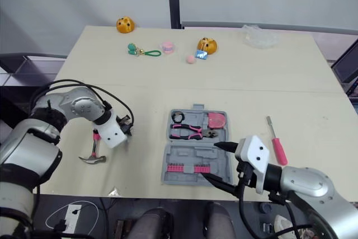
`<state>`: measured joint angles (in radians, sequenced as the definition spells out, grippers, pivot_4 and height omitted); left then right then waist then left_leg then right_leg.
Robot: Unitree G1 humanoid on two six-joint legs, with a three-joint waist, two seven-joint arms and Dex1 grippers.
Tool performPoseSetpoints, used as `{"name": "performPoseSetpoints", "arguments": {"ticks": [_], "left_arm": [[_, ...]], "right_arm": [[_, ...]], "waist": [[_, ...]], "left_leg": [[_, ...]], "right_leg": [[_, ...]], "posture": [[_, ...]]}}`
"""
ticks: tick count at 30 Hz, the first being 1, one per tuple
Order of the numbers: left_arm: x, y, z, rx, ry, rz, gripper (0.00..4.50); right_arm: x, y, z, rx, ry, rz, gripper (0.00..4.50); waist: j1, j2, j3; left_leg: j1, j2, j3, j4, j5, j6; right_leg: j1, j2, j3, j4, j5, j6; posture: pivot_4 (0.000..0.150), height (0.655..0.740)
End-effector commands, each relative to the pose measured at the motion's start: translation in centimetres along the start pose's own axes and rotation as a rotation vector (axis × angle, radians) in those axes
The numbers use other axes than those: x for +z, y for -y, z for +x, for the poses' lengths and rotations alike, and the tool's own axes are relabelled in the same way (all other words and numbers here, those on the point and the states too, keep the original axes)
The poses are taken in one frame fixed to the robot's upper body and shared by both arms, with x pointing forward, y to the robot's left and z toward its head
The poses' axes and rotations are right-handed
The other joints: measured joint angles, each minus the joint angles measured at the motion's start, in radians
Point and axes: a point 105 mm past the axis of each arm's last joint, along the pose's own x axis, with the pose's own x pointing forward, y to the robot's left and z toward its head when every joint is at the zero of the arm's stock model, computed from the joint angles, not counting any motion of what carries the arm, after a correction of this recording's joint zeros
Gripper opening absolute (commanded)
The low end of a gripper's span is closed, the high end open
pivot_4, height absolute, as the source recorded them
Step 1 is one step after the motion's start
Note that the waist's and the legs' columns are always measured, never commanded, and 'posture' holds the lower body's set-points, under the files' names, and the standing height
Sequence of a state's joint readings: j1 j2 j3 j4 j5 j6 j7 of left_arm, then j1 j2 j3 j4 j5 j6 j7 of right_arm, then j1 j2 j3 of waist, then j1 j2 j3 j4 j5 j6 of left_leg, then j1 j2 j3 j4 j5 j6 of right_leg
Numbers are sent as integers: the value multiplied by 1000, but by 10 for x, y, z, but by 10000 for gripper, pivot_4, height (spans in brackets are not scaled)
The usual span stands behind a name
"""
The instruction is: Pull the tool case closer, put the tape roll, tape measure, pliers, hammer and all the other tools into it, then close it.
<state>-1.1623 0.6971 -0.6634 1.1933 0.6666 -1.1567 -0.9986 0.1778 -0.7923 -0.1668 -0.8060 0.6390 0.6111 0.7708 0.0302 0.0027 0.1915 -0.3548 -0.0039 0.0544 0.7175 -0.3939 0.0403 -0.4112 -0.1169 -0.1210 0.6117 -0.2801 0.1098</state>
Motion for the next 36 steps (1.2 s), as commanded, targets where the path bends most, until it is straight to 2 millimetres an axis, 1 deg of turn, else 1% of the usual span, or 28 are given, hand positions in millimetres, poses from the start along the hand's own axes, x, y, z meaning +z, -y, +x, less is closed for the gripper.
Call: {"name": "performPoseSetpoints", "arguments": {"ticks": [1,5,7,10,13,15,17,19,20,21,23,25,27,30,32,36], "left_arm": [[1,3,0,16,26,-32,335],[-2,1,-14,84,75,-177,335],[-4,0,-23,123,146,-360,335],[1,1,-42,185,289,-654,335],[14,12,-54,196,335,-886,335],[26,16,-59,201,352,-1021,335],[38,20,-61,197,373,-1226,335],[48,23,-62,196,368,-1350,335],[49,23,-61,219,352,-1420,335],[52,23,-61,233,362,-1526,335],[57,22,-60,259,373,-1684,335],[55,25,-56,326,352,-1877,335],[48,33,-44,415,320,-2008,335],[44,36,-29,515,341,-2107,335],[48,37,-18,548,330,-2144,335],[48,37,-1,586,298,-2228,335]], "right_arm": [[13,-3,-1,9,29,-44,45000],[13,-3,0,25,30,-45,45000],[13,-4,1,36,33,-40,45000],[12,-3,3,61,32,-37,45000],[12,0,6,89,39,-39,45000],[13,1,9,107,42,-43,45000],[13,3,12,127,47,-47,45000],[13,5,14,142,49,-50,45000],[13,6,15,148,50,-51,45000],[12,7,16,155,48,-53,45000],[10,8,18,165,45,-56,45000],[8,9,19,171,39,-63,45000],[7,10,20,169,37,-70,45000],[6,14,20,155,30,-84,45000],[5,17,19,137,24,-96,45000],[4,19,18,120,24,-98,45000]], "waist": [[-2,0,0],[-5,0,0],[-6,0,0],[-11,0,0],[-19,0,0],[-28,0,0],[-27,0,0],[-20,0,0],[-16,0,0],[-12,0,0],[-6,0,0],[-4,0,0],[-6,0,0],[-8,0,0],[-6,0,0],[-2,0,-1]], "left_leg": [[0,0,0,0,0,0],[0,0,0,0,0,0],[0,0,0,0,0,0],[0,1,0,0,0,0],[0,1,-1,0,0,0],[0,1,-2,0,0,0],[0,1,-3,1,0,0],[0,0,-5,1,0,0],[0,0,-5,2,0,0],[0,0,-5,1,0,0],[0,0,-5,1,0,0],[0,0,-5,1,0,0],[0,0,-5,1,0,0],[0,0,-5,1,0,0],[0,1,-5,1,0,-1],[0,0,-5,1,0,-1]], "right_leg": [[0,0,0,0,0,0],[0,0,0,0,0,0],[0,0,0,0,0,0],[0,1,0,0,0,0],[0,1,1,1,0,0],[0,1,2,0,0,0],[0,1,3,1,0,0],[1,1,5,1,0,0],[1,1,6,1,0,0],[1,1,8,1,0,0],[1,1,12,1,0,0],[1,1,14,1,0,0],[2,1,14,1,0,0],[1,1,14,1,0,0],[1,1,14,1,0,0],[2,1,14,1,0,0]], "posture": [[1500,7400],[1500,7400],[1500,7400],[1500,7400],[1500,7400],[1500,7400],[1500,7400],[1500,7400],[1500,7400],[1500,7400],[1500,7400],[1500,7400],[1500,7400],[1500,7400],[1500,7400],[1500,7400]]}}
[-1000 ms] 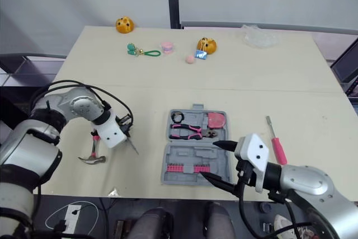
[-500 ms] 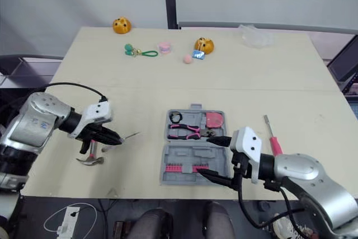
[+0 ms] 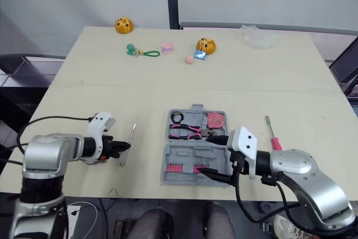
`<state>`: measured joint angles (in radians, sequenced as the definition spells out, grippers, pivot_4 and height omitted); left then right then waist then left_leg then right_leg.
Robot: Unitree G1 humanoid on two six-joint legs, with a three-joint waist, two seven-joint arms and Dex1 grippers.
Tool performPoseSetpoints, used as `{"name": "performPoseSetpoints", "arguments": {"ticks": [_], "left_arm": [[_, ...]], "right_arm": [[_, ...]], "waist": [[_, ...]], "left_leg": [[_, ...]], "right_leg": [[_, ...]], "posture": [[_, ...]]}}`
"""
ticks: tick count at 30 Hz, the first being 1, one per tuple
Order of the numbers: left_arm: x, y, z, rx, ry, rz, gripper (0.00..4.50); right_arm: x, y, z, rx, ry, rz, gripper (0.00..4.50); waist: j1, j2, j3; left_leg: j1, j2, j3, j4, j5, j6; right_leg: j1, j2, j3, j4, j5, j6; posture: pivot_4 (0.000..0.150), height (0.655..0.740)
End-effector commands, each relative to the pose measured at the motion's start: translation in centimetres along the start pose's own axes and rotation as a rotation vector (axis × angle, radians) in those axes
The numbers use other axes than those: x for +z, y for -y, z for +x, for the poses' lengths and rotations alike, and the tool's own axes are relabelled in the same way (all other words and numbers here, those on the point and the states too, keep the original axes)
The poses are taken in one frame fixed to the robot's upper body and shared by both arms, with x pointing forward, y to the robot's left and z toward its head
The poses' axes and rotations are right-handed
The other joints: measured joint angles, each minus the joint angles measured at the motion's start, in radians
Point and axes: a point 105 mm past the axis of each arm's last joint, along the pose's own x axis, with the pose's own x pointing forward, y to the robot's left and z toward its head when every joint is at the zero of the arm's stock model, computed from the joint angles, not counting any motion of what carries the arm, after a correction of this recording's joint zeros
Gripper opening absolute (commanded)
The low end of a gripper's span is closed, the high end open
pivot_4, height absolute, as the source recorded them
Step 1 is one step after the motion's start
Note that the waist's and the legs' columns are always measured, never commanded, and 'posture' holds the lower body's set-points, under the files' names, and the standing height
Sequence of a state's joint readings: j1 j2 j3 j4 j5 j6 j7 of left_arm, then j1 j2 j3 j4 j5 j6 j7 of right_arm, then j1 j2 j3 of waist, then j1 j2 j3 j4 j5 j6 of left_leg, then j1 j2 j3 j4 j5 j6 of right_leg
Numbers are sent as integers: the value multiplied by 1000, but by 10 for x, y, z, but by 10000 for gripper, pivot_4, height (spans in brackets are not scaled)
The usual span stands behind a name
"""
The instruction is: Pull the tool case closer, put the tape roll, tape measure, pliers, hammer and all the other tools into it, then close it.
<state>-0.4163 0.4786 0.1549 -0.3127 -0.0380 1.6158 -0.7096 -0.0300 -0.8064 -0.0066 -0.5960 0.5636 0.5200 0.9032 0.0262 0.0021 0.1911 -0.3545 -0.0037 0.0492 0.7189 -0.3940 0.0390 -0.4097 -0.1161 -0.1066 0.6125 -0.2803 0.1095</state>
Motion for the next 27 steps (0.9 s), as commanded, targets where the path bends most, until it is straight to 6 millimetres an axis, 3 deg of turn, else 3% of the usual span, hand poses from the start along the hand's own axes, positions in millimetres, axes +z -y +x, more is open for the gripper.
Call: {"name": "performPoseSetpoints", "arguments": {"ticks": [1,5,9,14,18,21,23,27], "left_arm": [[0,-6,4,86,31,-33,335],[-5,-4,14,88,-6,-56,335],[-3,-5,12,88,4,-55,335],[6,-8,-5,85,69,-35,23243],[14,-6,-51,77,199,68,43041],[-4,0,-63,132,208,173,44664],[-15,5,-58,145,242,162,44664],[-21,21,-38,159,320,196,44664]], "right_arm": [[7,1,-2,-16,24,-37,45000],[9,2,-3,-33,38,-27,45000],[10,1,-4,-37,38,-20,45000],[9,-1,-5,-38,39,-13,45000],[8,-2,-8,-42,43,-4,45000],[9,-1,-9,-39,47,-2,45000],[9,0,-7,-36,49,-3,45000],[10,2,-5,-25,48,-5,45000]], "waist": [[4,1,-1],[5,4,-4],[4,6,-5],[-1,5,-5],[-11,4,-5],[-17,5,-5],[-16,7,-6],[3,4,-6]], "left_leg": [[1,0,0,0,0,0],[2,-1,0,0,0,0],[2,-1,0,0,1,-1],[2,-1,0,0,1,-2],[2,1,0,-1,0,-4],[2,2,0,-2,-1,-5],[3,1,0,-2,-1,-5],[2,1,-2,0,-1,-5]], "right_leg": [[1,-1,0,1,0,0],[2,-1,0,0,0,0],[2,-1,0,1,0,0],[2,-1,0,1,0,0],[0,0,0,1,-1,-2],[0,0,0,2,-2,-3],[1,-1,0,1,-2,-3],[2,-1,0,0,-2,-3]], "posture": [[1500,7400],[1500,7400],[1500,7400],[1500,7400],[1500,7400],[1500,7400],[1500,7400],[1500,7400]]}}
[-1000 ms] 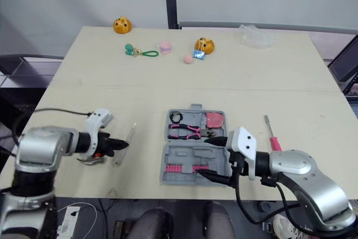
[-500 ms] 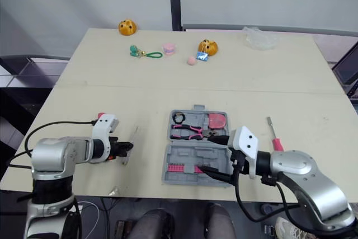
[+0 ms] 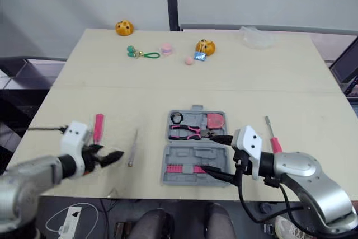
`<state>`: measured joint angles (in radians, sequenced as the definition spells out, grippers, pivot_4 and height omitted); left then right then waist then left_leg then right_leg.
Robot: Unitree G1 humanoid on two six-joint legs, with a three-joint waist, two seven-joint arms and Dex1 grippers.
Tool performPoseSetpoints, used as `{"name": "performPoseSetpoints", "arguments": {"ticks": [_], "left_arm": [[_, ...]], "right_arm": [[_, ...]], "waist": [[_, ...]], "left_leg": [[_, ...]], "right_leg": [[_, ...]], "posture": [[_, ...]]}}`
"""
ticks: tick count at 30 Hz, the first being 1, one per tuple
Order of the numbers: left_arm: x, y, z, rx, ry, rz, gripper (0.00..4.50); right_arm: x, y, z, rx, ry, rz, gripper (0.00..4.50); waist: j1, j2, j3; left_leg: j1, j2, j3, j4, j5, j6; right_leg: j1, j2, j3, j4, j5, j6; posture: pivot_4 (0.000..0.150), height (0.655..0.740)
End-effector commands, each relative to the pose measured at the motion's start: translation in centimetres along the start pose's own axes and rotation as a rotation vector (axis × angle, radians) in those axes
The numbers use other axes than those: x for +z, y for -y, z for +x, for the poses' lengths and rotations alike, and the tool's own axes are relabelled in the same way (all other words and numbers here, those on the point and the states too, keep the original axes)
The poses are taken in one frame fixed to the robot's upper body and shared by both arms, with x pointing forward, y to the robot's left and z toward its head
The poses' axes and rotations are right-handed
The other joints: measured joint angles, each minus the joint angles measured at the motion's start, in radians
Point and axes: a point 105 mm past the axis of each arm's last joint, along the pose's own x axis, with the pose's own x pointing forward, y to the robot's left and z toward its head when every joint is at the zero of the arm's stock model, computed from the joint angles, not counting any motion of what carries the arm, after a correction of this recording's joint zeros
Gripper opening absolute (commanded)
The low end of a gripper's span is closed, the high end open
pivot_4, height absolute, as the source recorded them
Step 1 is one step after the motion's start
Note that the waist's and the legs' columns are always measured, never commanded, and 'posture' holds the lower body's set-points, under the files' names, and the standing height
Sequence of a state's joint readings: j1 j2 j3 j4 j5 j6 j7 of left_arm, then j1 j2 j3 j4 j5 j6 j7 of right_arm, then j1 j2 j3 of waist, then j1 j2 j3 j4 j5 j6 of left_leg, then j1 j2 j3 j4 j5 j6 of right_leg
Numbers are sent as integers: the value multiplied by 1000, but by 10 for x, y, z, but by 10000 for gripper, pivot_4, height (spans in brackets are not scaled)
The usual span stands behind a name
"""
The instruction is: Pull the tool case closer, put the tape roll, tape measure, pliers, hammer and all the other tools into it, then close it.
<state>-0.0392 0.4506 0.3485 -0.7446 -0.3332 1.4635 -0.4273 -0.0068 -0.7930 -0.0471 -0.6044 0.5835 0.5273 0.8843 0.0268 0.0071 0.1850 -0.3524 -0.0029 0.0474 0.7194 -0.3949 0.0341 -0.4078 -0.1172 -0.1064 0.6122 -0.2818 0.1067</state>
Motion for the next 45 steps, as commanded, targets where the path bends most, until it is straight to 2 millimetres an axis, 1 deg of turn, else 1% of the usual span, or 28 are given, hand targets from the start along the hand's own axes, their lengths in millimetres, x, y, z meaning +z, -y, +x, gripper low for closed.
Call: {"name": "performPoseSetpoints", "arguments": {"ticks": [1,4,7,13,16,19,21,22,24,26,27,29,32,35,37,40,43,45], "left_arm": [[12,11,6,68,109,104,44664],[6,6,22,156,105,68,44664],[-2,8,37,180,71,60,44664],[-11,12,52,203,43,46,44664],[-12,15,56,186,44,55,44664],[-13,15,59,181,41,61,36769],[-12,16,61,173,52,63,26430],[-11,15,62,171,56,67,19436],[-11,15,64,165,55,59,10842],[-13,11,64,161,53,40,953],[-13,9,63,161,53,35,619],[-2,3,59,123,90,72,627],[24,-4,49,31,117,257,627],[45,-1,40,-105,74,405,627],[61,13,34,-229,30,541,627],[71,39,31,-411,-65,753,627],[82,57,37,-495,-123,876,627],[86,71,42,-559,-151,939,627]], "right_arm": [[9,-2,0,20,25,-25,45000],[11,-1,-3,29,16,-30,45000],[12,-1,-6,38,1,-32,45000],[14,0,-9,43,-15,-41,45000],[14,1,-9,44,-16,-42,45000],[15,1,-9,46,-17,-42,45000],[16,1,-10,46,-17,-43,45000],[16,1,-10,46,-18,-44,45000],[17,1,-10,45,-19,-45,45000],[17,1,-11,45,-20,-45,45000],[17,1,-11,45,-20,-45,45000],[18,0,-11,44,-19,-42,45000],[14,0,-14,16,-24,-15,45000],[9,-3,-21,-2,-43,7,45000],[5,-2,-29,-27,-64,23,45000],[-3,0,-42,-71,-109,37,45000],[-10,4,-53,-117,-147,39,45000],[-15,8,-60,-151,-178,35,45000]], "waist": [[3,-1,0],[0,-1,0],[-1,-1,0],[-1,-1,0],[1,0,-1],[2,0,-1],[2,0,-1],[3,0,-1],[4,0,-1],[4,0,-1],[5,0,-1],[5,1,-1],[1,0,-1],[2,0,-1],[3,0,-1],[3,0,-1],[1,0,-1],[0,0,-1]], "left_leg": [[0,0,-1,0,0,0],[0,-1,-1,-1,0,0],[0,-1,-1,-2,0,0],[0,0,0,-2,0,0],[0,0,0,-2,0,0],[0,-1,0,-1,0,1],[0,-1,0,-2,0,1],[0,-1,0,-2,0,1],[0,-1,-1,-2,0,1],[0,-1,-1,-2,0,1],[0,-1,-1,-2,0,1],[0,-1,-1,-2,0,1],[0,0,-1,-1,0,1],[-1,0,-1,-2,0,1],[-1,-1,-1,-2,0,1],[-1,-2,-2,-2,0,1],[-1,-2,0,-3,0,1],[-1,-2,2,-3,0,1]], "right_leg": [[0,0,0,0,0,0],[0,0,1,0,0,0],[0,1,1,-1,0,0],[0,1,1,0,0,0],[0,0,1,0,0,0],[0,0,1,0,0,0],[0,0,1,0,0,0],[0,0,1,0,0,0],[0,-1,0,0,0,0],[0,-1,0,-1,0,0],[0,-1,0,-1,0,0],[0,-1,0,0,0,0],[0,0,0,0,0,0],[-1,0,-1,0,0,-1],[0,0,-1,-1,0,0],[0,0,-1,-2,0,0],[0,1,-1,-3,0,0],[0,3,-2,-2,0,0]], "posture": [[1500,7400],[1500,7400],[1500,7400],[1500,7400],[1500,7400],[1500,7400],[1500,7400],[1500,7400],[1500,7400],[1500,7400],[1500,7400],[1500,7400],[1500,7400],[1500,7400],[1500,7400],[1500,7400],[1500,7400],[1500,7400]]}}
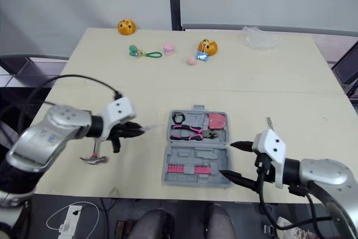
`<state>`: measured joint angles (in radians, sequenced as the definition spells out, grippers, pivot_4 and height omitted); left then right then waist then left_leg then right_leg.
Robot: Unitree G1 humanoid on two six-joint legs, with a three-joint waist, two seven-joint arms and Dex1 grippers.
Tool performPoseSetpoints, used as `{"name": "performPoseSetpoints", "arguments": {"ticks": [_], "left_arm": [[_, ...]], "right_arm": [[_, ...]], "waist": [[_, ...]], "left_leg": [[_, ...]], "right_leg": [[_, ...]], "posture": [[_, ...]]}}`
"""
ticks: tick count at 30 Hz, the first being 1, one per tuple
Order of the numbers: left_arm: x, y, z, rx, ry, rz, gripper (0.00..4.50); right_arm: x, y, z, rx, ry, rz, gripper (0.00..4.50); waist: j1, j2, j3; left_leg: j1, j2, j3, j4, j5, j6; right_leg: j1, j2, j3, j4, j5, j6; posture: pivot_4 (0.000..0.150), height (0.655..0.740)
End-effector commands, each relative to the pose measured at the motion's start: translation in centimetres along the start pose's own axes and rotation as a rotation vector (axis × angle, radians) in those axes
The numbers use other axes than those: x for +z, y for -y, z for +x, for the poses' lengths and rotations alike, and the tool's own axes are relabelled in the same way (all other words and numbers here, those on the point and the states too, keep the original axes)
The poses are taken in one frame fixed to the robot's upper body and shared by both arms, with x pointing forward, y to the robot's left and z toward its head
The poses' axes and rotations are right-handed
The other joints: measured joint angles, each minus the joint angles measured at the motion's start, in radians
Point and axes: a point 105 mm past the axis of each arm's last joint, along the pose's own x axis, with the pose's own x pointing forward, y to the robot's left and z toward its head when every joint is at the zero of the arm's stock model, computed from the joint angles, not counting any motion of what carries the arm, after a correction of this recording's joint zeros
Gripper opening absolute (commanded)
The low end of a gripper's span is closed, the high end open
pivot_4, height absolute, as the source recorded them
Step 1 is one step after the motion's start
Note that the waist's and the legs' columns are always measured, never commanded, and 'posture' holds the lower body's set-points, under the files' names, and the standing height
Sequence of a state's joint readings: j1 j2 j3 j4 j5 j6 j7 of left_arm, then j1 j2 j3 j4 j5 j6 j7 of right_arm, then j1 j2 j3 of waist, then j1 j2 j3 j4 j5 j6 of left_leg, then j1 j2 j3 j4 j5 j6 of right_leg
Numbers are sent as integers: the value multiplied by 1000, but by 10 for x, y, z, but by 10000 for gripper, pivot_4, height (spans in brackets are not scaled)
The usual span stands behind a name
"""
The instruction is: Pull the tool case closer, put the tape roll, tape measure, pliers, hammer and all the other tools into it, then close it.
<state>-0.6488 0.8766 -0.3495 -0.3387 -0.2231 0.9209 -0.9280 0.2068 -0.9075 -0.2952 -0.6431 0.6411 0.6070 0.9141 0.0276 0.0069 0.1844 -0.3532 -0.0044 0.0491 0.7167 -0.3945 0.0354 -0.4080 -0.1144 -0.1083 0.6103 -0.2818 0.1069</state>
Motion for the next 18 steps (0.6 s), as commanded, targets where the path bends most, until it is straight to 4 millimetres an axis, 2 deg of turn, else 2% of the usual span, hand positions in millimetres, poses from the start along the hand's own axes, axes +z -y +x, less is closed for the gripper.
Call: {"name": "performPoseSetpoints", "arguments": {"ticks": [1,3,7,10,13,18], "left_arm": [[17,8,15,-122,-33,101,627],[31,13,31,-179,-49,133,627],[46,28,53,-282,-100,182,627],[56,22,67,-257,-113,186,627],[56,18,76,-250,-144,214,627],[54,25,79,-309,-175,203,627]], "right_arm": [[-2,8,-13,-57,-35,-51,45000],[-7,10,-18,-82,-52,-45,45000],[-11,5,-20,-96,-52,-37,45000],[-11,3,-21,-111,-45,-35,45000],[-11,1,-20,-127,-36,-30,45000],[-11,-1,-21,-149,-24,-29,45000]], "waist": [[-1,0,0],[0,0,0],[1,0,0],[1,-1,1],[0,-1,1],[0,-1,1]], "left_leg": [[0,0,1,0,0,0],[1,1,3,0,0,0],[0,0,3,0,1,2],[0,0,3,0,1,2],[0,0,3,0,1,2],[0,0,3,0,1,2]], "right_leg": [[0,1,-1,0,0,0],[-1,1,-2,1,0,0],[-1,1,-1,1,0,1],[-1,1,-1,1,0,1],[-1,1,0,2,0,1],[-2,1,-1,2,0,1]], "posture": [[1500,7400],[1500,7400],[1500,7400],[1500,7400],[1500,7400],[1500,7400]]}}
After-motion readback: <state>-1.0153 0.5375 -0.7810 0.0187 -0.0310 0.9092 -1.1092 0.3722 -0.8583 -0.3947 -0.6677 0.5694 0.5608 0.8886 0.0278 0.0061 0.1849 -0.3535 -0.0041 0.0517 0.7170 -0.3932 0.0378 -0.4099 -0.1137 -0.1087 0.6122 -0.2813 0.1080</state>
